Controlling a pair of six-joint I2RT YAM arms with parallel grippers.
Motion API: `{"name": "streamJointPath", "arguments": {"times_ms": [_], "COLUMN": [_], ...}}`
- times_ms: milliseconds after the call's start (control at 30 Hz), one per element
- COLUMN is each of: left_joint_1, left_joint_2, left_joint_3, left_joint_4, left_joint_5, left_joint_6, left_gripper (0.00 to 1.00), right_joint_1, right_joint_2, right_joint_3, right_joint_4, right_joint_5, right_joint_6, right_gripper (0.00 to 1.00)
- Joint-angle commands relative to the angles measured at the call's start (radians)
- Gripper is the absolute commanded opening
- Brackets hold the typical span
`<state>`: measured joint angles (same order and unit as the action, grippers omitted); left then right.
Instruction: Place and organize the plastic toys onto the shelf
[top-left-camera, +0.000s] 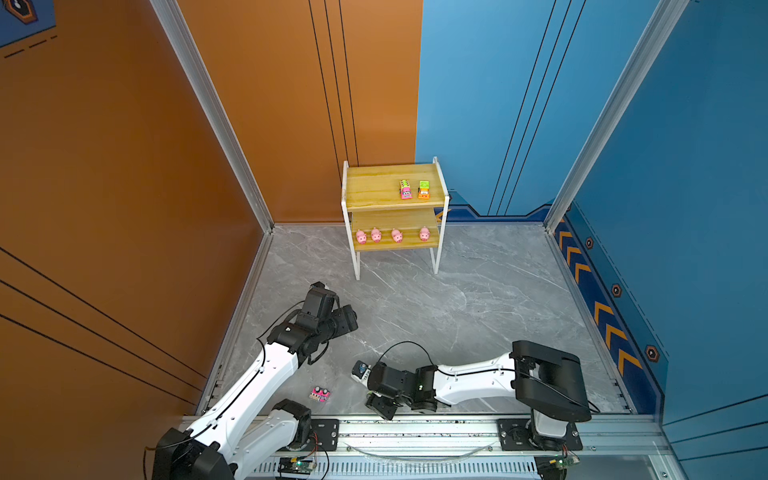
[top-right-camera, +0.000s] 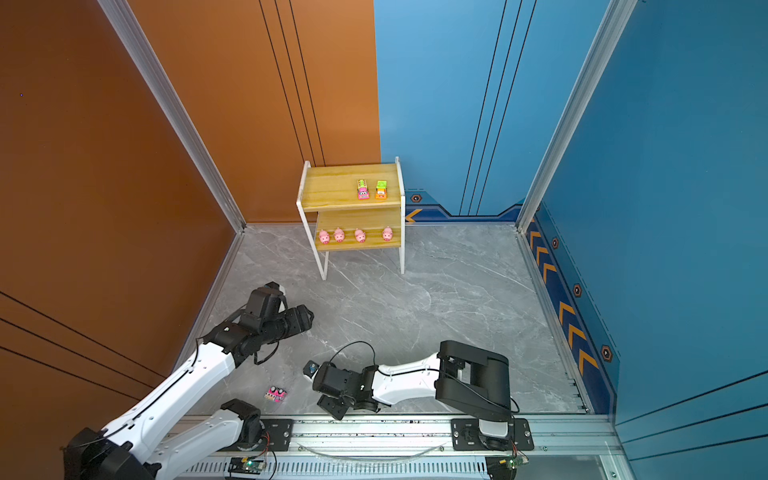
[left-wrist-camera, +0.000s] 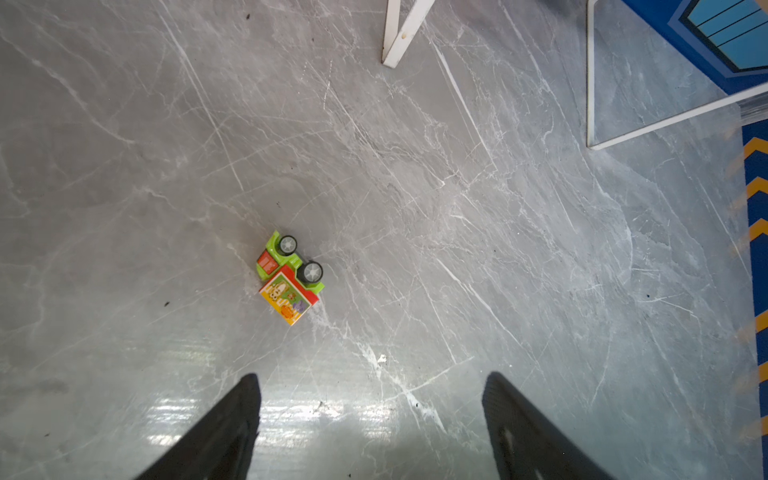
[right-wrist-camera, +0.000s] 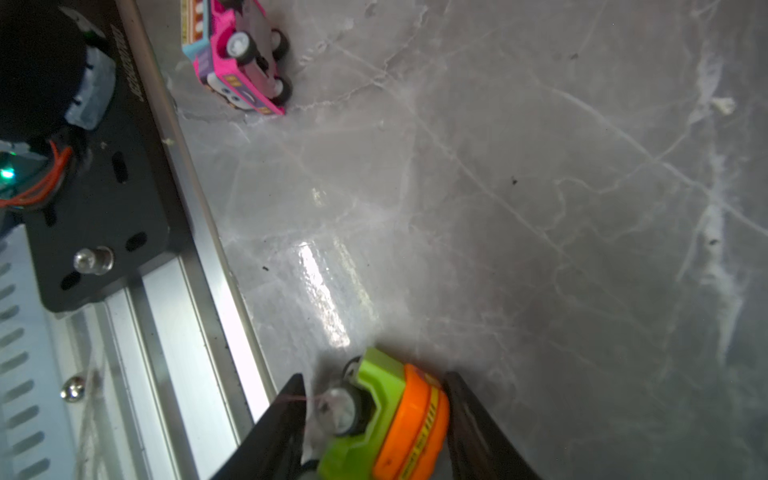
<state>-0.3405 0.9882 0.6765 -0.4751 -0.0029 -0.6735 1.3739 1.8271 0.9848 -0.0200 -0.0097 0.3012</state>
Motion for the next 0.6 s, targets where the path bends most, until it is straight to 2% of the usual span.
{"name": "streamJointPath", "arguments": {"times_ms": [0,67,300,433,567], "left_joint_1": [0.012,0.014,0.017,0.017,0.014], "left_joint_2": [0.020,0.036,0.103,0.153,0.198], "left_joint_3": [-0.014,-0.012,-0.017,-0.016,-0.017], "left_joint_4": [0.047,0.060,0.129,0.167,0.199], "left_joint_5": [0.036,0.037,0.059,0.067,0.074], "left_joint_6": [0.015,0.018,0.017,0.017,0.014], "left_gripper": [0.85,0.85,0.85,0.85,0.85], "right_joint_1": [-0.018,-0.031,-0.112,-0.171,-0.216], "right_joint_2": [0.021,0.000,-0.136,-0.184,-0.157], "right_joint_3": [0.020,0.008,-0.072,-0.096,-0.085], "right_joint_4": [-0.061,-0.081,-0.139,-0.167,-0.169], "right_joint_5": [-0.023,0.009,0.159,0.349,0.609], "right_joint_6": [0.003,-0.009,-0.079,-0.127,-0.170], "right_gripper": [0.41,0.36,0.31,0.31,0.32]}}
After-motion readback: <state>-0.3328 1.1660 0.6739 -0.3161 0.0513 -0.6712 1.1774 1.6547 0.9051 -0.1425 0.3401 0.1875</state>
